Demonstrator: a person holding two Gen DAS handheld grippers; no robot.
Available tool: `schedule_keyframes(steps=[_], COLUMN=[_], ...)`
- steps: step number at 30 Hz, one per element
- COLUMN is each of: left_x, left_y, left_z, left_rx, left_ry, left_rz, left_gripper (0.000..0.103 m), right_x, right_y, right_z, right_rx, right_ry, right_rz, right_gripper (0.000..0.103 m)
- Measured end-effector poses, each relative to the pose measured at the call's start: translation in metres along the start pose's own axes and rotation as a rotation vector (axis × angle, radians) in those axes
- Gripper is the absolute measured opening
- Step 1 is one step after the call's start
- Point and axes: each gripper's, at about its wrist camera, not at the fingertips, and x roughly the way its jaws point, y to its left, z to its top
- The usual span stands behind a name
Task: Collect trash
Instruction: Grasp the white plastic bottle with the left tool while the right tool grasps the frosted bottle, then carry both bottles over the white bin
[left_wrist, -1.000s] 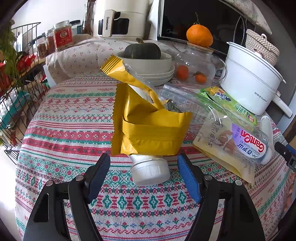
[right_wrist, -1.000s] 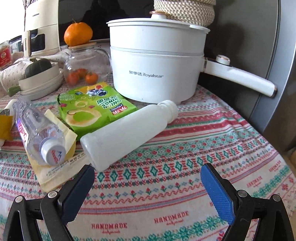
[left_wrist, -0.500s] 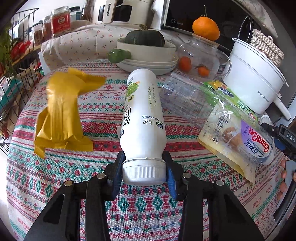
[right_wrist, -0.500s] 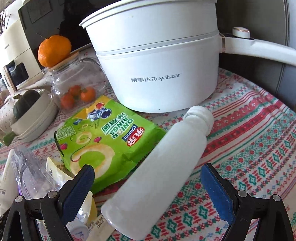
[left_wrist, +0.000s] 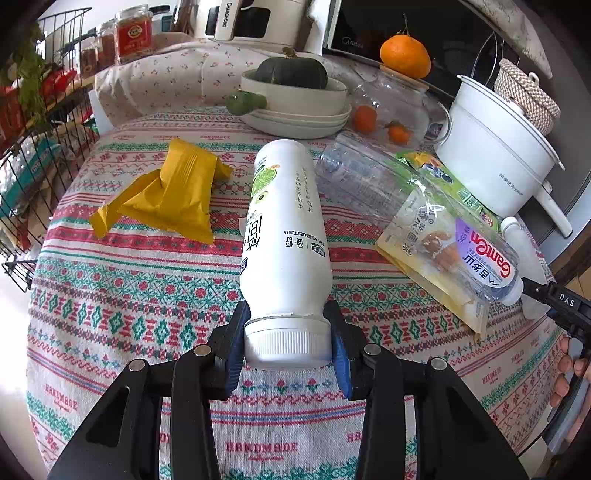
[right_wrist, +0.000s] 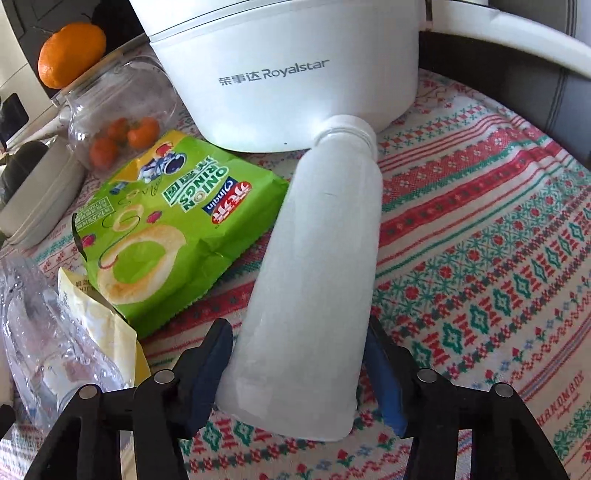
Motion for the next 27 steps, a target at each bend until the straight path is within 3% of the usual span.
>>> schedule_keyframes(steps=[13, 27], left_x=[-0.078, -0.128], left_y=[-0.042, -0.136], left_z=[-0.038, -0.104], left_rx=[0.161, 0.351], left_ry=[-0.103, -0.076], left_rz=[-0.053, -0.215], left_gripper=[0.042, 0.042], right_x=[-0.076, -0.157], right_y=[-0.05, -0.11], right_z=[-0.029, -0.07], right_rx=[-0.061, -0.049], right_ry=[-0.008, -0.043], right_rz=[-0.016, 0.027], right_gripper=[0.054, 0.054])
